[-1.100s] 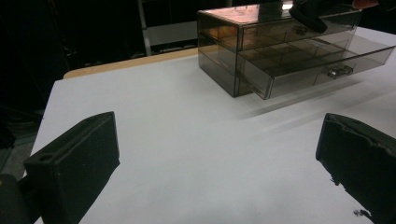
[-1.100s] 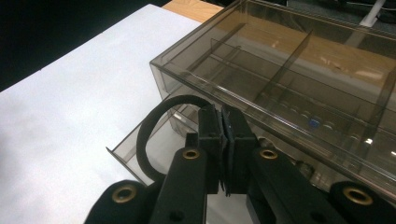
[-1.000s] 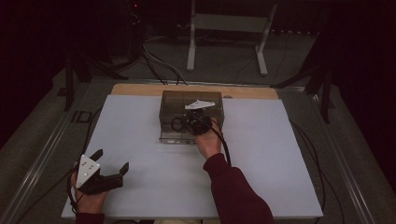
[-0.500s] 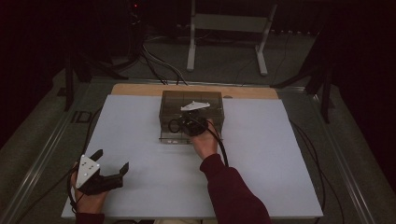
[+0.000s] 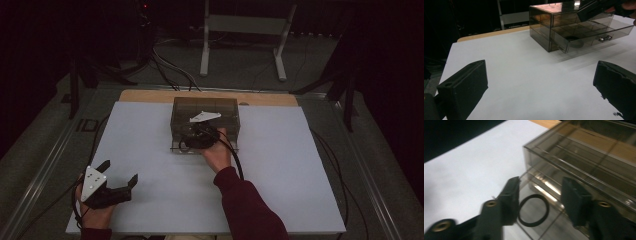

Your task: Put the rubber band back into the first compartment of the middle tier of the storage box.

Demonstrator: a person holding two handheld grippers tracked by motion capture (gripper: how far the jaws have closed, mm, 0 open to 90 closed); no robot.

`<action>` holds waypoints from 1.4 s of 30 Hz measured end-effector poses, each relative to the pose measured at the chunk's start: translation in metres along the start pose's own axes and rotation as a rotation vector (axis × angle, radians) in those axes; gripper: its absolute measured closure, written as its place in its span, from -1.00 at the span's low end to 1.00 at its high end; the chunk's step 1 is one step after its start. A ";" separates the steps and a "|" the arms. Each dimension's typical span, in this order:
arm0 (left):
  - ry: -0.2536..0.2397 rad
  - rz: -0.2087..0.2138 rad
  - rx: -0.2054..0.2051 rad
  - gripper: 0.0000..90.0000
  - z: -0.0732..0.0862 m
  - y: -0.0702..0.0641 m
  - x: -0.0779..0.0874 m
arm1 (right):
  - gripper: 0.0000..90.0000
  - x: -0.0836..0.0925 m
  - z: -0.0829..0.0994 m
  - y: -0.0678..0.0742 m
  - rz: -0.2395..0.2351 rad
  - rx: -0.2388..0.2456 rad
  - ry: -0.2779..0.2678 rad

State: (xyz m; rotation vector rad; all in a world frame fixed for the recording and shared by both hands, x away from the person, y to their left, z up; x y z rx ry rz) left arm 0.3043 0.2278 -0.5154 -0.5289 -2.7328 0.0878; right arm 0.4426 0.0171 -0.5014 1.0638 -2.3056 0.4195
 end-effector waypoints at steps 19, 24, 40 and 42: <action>0.000 -0.004 0.004 -0.99 0.000 0.000 0.000 | -0.92 0.049 0.030 -0.030 0.104 -0.013 0.025; -0.001 -0.007 0.007 -1.00 0.000 0.001 0.001 | -1.00 0.072 0.047 -0.039 0.139 -0.021 0.020; -0.012 -0.007 0.020 -0.99 -0.002 0.002 0.003 | -1.00 0.166 0.139 -0.061 0.297 -0.020 -0.063; -0.014 -0.006 0.020 -0.99 -0.003 0.001 0.003 | -1.00 0.177 0.154 -0.062 0.302 -0.049 -0.097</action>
Point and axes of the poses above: each handheld gripper's, and its own axes: x roughly backward along the jaws, z roughly out of its underside, y roughly to its left, the point moved 9 cm from there along -x, roughly forward along the jaws, and after that the axes turned 10 degrees about x, right-handed, at the moved point
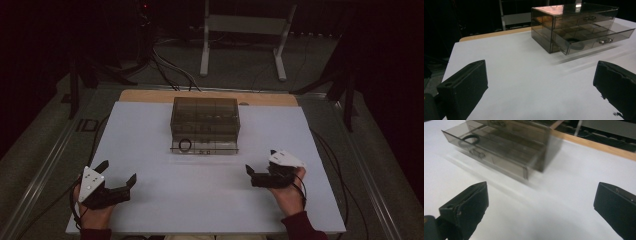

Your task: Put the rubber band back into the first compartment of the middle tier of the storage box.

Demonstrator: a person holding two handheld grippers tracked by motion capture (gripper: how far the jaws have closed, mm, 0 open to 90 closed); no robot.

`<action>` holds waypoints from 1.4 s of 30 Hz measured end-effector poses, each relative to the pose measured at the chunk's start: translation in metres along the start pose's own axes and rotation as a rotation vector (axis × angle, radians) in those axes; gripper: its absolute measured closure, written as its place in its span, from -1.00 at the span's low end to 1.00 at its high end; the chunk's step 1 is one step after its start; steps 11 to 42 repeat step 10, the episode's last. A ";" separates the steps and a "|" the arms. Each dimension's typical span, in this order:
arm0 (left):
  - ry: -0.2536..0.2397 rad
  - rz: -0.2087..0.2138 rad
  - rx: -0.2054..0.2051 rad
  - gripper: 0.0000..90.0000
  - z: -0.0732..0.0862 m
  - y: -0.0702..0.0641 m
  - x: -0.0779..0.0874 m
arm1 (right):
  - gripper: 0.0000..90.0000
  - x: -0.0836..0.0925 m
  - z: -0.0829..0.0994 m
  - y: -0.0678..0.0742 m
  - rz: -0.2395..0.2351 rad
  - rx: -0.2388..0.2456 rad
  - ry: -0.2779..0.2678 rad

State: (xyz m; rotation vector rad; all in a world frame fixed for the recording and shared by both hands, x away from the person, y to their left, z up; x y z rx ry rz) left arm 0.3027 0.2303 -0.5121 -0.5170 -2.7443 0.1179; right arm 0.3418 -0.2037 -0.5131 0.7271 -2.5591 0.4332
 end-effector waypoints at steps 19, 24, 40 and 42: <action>-0.003 0.004 0.005 -1.00 -0.001 0.000 0.000 | -1.00 0.037 0.045 -0.013 0.011 -0.098 -0.060; -0.003 0.004 0.005 -1.00 -0.001 0.000 0.000 | -1.00 0.037 0.045 -0.013 0.011 -0.098 -0.060; -0.003 0.004 0.005 -1.00 -0.001 0.000 0.000 | -1.00 0.037 0.045 -0.013 0.011 -0.098 -0.060; -0.003 0.004 0.005 -1.00 -0.001 0.000 0.000 | -1.00 0.037 0.045 -0.013 0.011 -0.098 -0.060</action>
Point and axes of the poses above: each handheld gripper's, and its own axes: x roughly backward along the jaws, z roughly out of its underside, y roughly to its left, the point moved 9 cm from there along -x, roughly forward along the jaws, and after that the axes turned 10 degrees about x, right-handed, at the moved point
